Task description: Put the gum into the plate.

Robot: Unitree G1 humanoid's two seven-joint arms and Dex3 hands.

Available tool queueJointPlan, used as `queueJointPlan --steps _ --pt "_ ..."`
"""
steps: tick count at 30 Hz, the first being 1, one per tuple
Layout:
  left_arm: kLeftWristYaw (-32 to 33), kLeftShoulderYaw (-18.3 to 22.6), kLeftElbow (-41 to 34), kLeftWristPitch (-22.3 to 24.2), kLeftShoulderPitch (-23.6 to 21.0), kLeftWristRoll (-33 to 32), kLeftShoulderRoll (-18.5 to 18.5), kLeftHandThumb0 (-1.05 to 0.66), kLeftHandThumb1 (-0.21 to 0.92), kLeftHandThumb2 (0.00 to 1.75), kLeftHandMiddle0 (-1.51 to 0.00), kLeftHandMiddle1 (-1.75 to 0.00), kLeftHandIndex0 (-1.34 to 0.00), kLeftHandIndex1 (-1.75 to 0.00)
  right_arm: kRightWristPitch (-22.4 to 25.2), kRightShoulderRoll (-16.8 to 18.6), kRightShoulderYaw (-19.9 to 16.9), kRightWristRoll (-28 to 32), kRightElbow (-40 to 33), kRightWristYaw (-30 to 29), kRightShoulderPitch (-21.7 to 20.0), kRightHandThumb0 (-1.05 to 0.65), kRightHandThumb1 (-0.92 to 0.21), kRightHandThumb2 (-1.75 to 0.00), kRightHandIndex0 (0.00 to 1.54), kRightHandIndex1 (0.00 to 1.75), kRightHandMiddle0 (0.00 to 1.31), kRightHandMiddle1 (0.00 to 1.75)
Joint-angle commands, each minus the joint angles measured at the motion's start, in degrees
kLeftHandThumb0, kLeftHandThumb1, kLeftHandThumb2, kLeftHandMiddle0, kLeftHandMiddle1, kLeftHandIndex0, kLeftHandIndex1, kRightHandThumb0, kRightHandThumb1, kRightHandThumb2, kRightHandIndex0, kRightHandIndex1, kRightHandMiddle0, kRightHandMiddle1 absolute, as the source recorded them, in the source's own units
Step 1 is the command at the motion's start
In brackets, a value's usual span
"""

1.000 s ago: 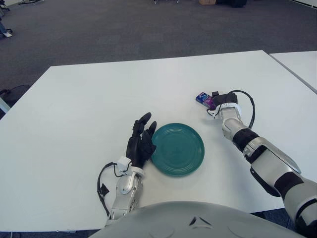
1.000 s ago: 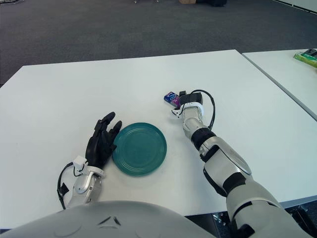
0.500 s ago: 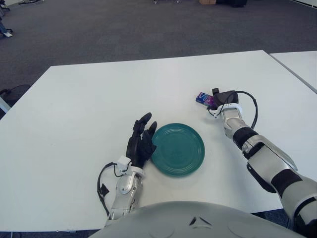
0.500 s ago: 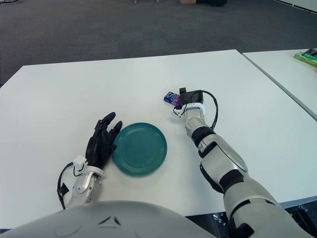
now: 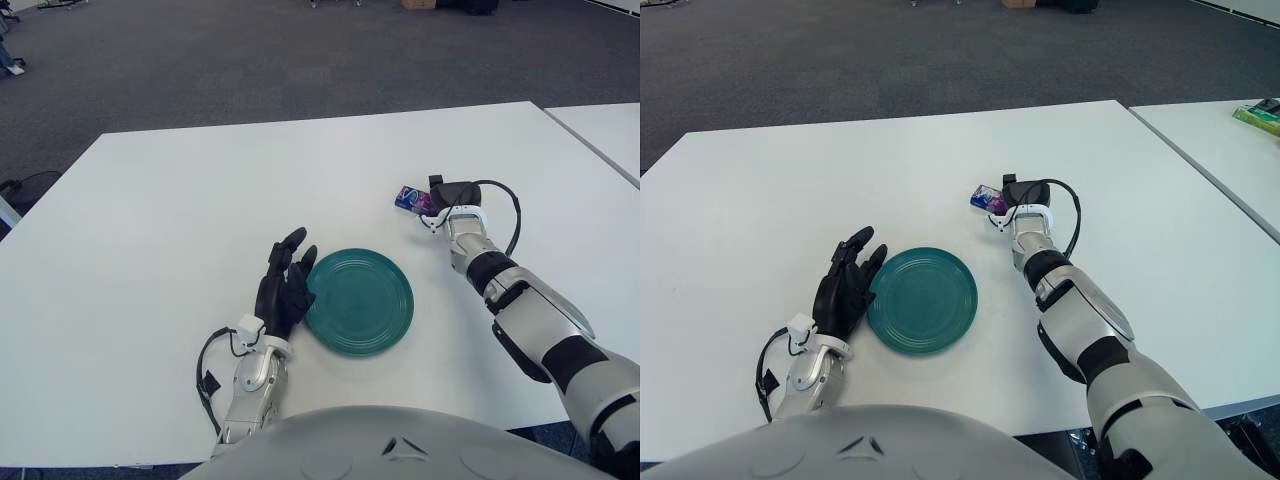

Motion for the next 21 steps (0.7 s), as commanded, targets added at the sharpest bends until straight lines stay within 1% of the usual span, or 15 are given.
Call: queueJointPlan --steps 1,13,21 --pt "0.7 -0.5 0.8 0.7 1.1 -0.2 -3.3 -0.91 0.92 0.93 -0.56 -0.01 -0.19 -0.76 -0.7 0.9 -0.3 1.4 0.7 1.2 0.4 -0.46 -0.92 -0.72 0.75 1.75 0.57 1.74" --pt "1.0 -0.4 1.0 0.6 1.0 0.1 -3.3 -0.92 0.92 0.92 -0.57 -0.01 -0.21 -0.77 -1.2 1.0 -0.5 2.3 0.9 0.4 0.4 -0.46 -0.92 -0.74 0.79 1.75 0.58 1.75" --pt "0.4 -0.4 0.9 0.9 1.0 -0.4 -3.0 -0.93 0.92 0.92 -0.56 -0.01 -0.21 -0.77 -1.9 1.0 -0.8 2.5 1.0 -0.6 -0.4 -0.47 -0.92 -0.75 0.77 1.75 0.58 1.75"
